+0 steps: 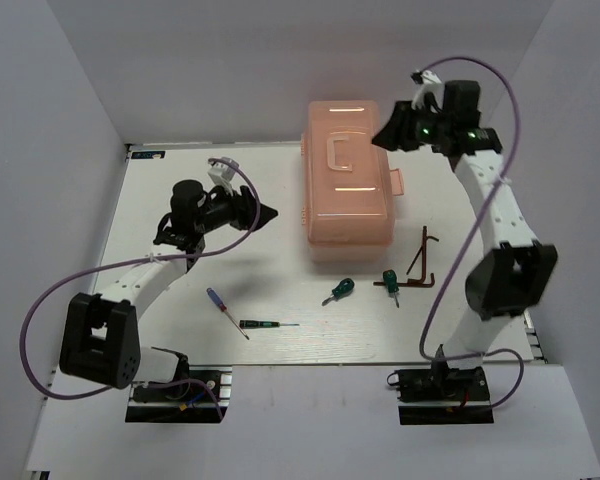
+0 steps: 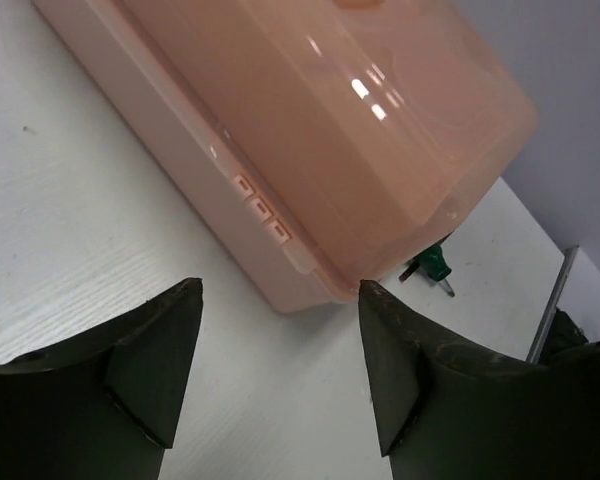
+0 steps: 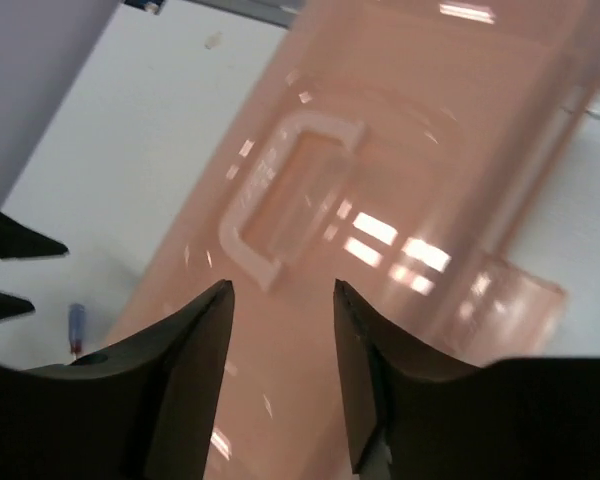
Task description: Sort the tools into containers
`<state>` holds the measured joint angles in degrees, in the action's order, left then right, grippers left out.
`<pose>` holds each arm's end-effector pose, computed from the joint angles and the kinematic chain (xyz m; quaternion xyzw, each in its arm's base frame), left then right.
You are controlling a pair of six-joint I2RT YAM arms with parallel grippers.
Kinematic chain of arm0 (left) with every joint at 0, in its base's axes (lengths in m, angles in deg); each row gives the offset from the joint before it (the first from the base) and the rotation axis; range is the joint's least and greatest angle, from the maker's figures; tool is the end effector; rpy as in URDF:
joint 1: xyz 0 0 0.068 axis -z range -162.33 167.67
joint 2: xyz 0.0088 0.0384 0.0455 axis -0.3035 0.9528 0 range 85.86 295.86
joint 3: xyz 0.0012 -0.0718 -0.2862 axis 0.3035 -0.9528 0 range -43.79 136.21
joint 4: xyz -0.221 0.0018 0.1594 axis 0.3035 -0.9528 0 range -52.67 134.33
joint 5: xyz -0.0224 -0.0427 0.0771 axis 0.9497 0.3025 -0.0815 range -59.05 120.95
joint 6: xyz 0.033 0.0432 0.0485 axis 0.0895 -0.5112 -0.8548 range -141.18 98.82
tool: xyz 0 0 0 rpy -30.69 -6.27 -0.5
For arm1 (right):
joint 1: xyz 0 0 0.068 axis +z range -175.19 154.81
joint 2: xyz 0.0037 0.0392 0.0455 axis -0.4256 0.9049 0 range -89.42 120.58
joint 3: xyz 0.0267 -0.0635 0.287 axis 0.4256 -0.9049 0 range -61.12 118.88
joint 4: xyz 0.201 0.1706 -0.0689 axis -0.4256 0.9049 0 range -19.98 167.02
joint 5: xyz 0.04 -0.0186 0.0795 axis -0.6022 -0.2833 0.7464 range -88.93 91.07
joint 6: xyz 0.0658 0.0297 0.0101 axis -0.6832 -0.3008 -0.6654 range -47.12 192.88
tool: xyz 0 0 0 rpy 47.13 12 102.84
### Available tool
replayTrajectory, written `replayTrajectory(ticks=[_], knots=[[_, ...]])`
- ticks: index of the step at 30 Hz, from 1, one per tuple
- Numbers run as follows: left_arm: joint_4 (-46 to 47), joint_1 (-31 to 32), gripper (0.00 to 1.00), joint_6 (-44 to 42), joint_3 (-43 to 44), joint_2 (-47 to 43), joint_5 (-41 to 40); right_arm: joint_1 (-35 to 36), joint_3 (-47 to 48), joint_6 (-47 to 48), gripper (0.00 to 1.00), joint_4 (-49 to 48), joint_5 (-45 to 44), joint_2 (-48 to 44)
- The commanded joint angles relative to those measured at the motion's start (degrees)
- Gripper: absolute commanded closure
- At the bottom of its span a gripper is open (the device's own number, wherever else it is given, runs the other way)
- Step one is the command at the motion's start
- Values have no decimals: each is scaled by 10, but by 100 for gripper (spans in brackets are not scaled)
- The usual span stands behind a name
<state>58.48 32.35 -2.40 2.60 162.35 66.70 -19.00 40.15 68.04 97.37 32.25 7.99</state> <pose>0.3041 -0.1162 0.2818 0.1575 0.7659 -0.3997 0.4783 0.4188 0.0770 0.4251 -0.1569 0.8036 0.2745 0.5042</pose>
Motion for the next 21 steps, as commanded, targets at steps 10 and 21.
replayTrajectory(ticks=[10,21], knots=[[218,2,28,106,72,135,100,123,190,-158,34,-34,-118,192],[218,2,23,117,185,234,105,169,217,-195,36,38,-279,227]])
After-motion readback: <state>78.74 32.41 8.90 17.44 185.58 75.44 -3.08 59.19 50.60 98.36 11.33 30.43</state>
